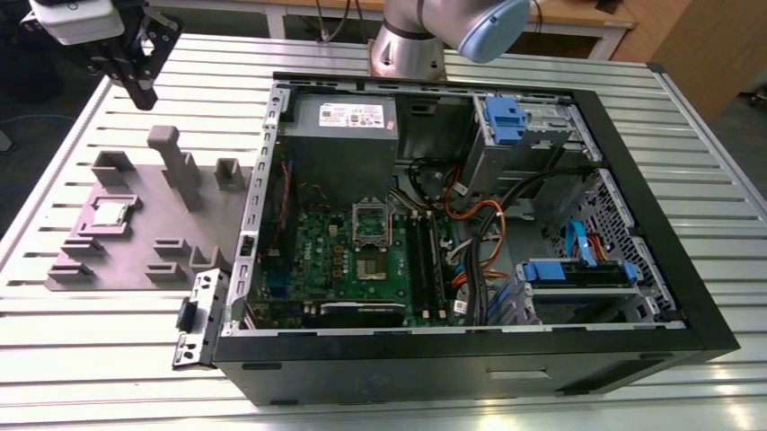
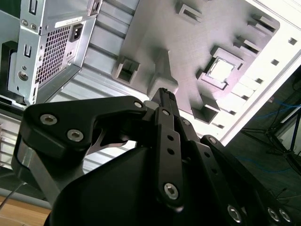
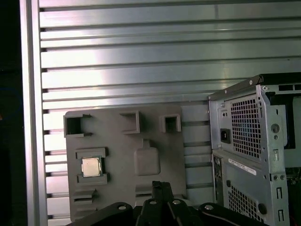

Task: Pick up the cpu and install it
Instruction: 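Reach for the cpu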

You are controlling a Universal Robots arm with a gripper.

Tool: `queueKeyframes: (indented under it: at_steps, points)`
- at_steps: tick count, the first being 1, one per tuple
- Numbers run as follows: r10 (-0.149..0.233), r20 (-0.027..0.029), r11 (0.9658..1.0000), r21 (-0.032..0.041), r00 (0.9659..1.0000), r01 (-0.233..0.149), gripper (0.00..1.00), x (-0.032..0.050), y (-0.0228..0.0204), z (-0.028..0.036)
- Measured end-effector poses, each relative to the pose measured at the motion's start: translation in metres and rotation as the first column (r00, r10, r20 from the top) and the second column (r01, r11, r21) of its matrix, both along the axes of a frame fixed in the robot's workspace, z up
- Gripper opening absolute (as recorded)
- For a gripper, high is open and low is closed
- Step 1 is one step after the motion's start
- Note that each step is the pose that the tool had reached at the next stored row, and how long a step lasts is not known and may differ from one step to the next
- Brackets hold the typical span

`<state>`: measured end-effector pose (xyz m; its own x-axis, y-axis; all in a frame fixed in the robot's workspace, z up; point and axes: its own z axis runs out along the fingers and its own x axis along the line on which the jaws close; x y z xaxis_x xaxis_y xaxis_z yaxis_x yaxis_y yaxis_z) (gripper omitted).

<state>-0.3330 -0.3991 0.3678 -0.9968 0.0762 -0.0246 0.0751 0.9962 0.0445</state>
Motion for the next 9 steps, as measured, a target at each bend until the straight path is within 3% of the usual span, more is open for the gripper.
queueKeyframes:
  at_steps: [9]
  points:
    - [0.000, 0.0000, 1.0000, -0.0001, 1.0000, 0.000, 0.11, -0.0073, 0.0000, -0.0002]
